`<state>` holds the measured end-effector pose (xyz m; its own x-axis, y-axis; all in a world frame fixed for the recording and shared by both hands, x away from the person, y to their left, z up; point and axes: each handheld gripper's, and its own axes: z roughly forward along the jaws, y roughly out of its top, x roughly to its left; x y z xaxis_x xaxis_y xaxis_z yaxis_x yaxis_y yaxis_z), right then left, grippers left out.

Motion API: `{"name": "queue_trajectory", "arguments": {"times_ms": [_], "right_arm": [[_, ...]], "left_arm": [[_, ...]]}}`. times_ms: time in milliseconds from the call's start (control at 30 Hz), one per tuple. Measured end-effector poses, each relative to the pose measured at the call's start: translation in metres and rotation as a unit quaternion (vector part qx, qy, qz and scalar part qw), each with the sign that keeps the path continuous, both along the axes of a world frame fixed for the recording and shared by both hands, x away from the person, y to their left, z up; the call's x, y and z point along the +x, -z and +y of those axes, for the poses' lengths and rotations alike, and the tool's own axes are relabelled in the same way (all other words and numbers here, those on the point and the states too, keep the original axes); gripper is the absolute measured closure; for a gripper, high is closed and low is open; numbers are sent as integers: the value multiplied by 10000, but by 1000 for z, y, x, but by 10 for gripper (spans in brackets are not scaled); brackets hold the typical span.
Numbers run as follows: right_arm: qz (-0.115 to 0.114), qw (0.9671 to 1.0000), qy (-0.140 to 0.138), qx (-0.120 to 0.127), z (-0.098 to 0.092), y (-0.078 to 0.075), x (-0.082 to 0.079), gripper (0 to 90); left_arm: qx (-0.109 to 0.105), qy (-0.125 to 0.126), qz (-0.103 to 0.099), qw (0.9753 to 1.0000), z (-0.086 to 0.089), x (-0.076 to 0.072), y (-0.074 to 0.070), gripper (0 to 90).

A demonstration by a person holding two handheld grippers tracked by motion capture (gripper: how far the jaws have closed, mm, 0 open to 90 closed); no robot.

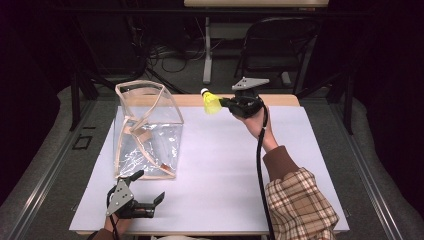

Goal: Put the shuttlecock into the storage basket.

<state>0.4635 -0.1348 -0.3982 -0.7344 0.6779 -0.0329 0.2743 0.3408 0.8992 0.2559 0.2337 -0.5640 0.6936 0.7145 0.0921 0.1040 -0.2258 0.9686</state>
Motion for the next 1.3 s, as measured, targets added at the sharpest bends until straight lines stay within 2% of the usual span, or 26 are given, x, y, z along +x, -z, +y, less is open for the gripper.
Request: {"name": "queue_trajectory", "arguments": {"times_ms": [1300], "right_arm": [[-35,9998,-125,116,30,-18,9,900]], "left_arm": [[-72,-14,-8,10000,0,0,-1,0]]}}
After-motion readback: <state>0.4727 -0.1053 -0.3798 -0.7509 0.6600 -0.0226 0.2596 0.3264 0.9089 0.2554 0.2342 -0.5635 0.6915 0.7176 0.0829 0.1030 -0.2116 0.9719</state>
